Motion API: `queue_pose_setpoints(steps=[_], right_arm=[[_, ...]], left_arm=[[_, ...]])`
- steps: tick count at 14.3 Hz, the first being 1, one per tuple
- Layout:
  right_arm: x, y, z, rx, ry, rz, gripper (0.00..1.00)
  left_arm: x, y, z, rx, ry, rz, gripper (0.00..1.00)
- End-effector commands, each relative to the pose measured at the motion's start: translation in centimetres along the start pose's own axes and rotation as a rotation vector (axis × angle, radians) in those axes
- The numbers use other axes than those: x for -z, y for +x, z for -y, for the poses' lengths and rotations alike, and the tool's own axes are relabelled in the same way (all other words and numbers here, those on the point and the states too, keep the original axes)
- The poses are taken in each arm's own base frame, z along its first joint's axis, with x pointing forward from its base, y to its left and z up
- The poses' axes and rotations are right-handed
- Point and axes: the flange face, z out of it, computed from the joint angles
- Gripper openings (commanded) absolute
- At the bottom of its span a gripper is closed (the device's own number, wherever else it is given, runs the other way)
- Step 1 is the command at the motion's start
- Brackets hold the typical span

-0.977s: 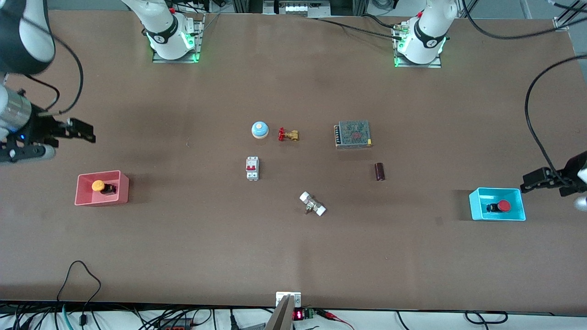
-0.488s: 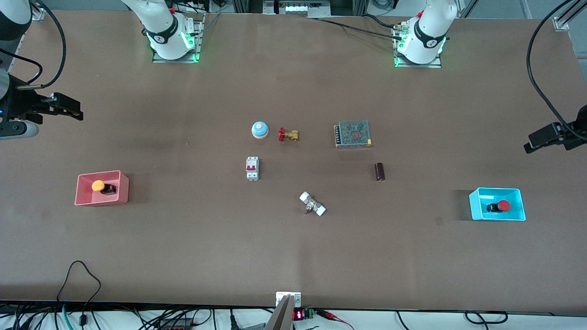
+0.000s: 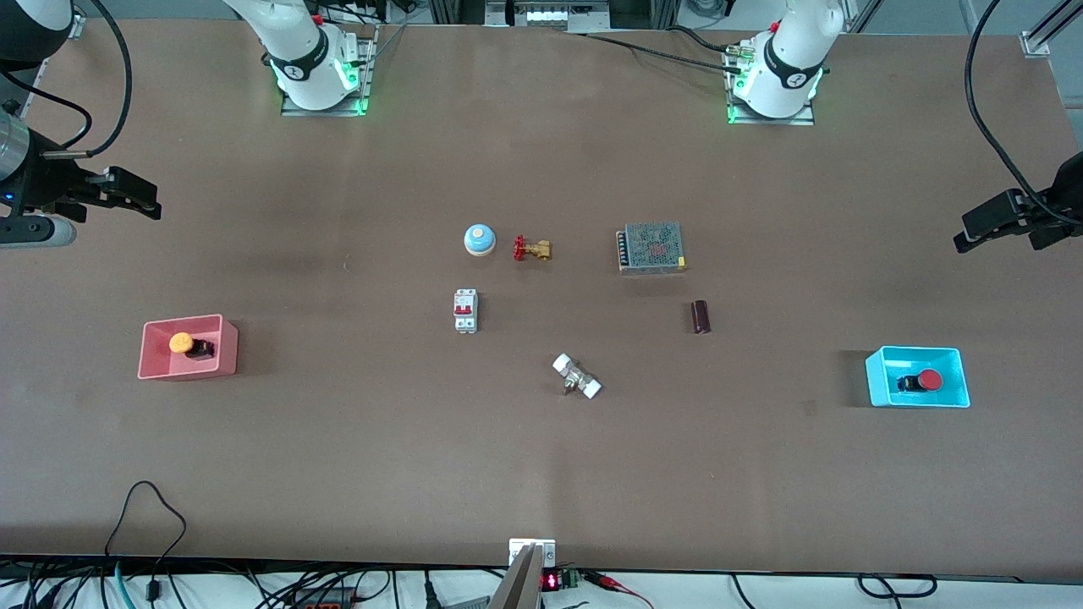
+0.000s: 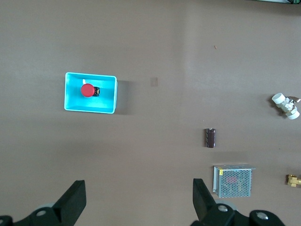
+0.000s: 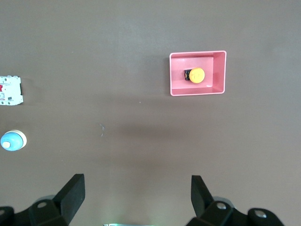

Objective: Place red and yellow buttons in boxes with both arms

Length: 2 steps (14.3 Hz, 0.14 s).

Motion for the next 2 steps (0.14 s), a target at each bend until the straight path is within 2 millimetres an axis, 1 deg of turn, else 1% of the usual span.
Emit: queue_pose_setpoints(steps=[1, 2], right_arm=[[0.14, -0.67, 0.14, -0.019, 0.01, -0.013, 1.0], [0.09, -0.73, -0.06, -0.023, 0.015, -0.008, 1.0]], left_arm=[[0.44, -1.22, 0.04, -0.002, 0.019, 0.01, 1.0], [0.54, -1.34, 0.13, -0.001, 0.019, 0.014, 1.0]])
